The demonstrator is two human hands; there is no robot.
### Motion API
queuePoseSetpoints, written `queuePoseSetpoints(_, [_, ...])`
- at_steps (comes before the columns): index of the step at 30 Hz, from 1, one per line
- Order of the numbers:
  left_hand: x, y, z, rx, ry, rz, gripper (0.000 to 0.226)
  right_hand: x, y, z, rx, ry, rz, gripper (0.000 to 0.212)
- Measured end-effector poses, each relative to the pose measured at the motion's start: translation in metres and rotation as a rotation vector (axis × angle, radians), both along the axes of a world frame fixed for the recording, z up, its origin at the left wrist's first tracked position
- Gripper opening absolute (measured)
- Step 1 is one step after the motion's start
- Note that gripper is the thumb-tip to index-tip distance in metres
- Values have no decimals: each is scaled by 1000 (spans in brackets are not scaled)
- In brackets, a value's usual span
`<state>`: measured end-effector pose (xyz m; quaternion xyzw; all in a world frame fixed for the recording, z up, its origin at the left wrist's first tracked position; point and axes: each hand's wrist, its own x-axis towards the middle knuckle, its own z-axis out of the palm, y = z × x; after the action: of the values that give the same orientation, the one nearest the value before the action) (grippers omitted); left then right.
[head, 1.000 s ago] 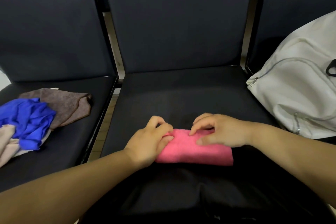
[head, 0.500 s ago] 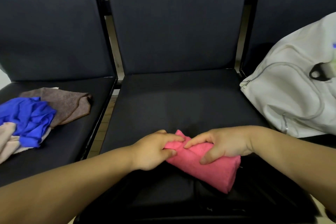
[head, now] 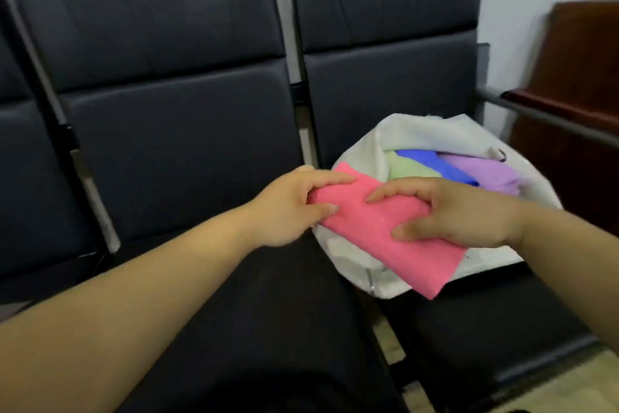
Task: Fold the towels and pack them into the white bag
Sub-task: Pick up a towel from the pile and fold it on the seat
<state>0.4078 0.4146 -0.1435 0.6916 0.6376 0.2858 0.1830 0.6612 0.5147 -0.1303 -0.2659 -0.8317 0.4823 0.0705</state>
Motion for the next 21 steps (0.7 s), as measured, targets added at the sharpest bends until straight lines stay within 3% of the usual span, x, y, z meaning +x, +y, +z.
queuePoseSetpoints(3, [43, 70, 26, 42, 107, -55, 52, 47, 36, 8, 86, 43, -145, 51])
queuePoseSetpoints(11, [108, 229, 31, 135, 124, -66, 68, 111, 146, -16, 315, 200, -484, 57])
queuePoseSetpoints(13, [103, 261, 28, 149, 322, -29, 57, 114, 173, -26, 363, 273, -553, 60])
queuePoseSetpoints(16, [89, 296, 27, -17, 516, -87, 35, 111, 205, -42, 363, 379, -591, 63])
queuePoseSetpoints(19, [76, 319, 29, -195, 507, -203, 36, 103, 226, -60, 256, 462, -525, 66])
queuePoseSetpoints(21, [74, 329, 31, -277, 600, -184, 40, 100, 234, -73, 255, 362, -447, 65])
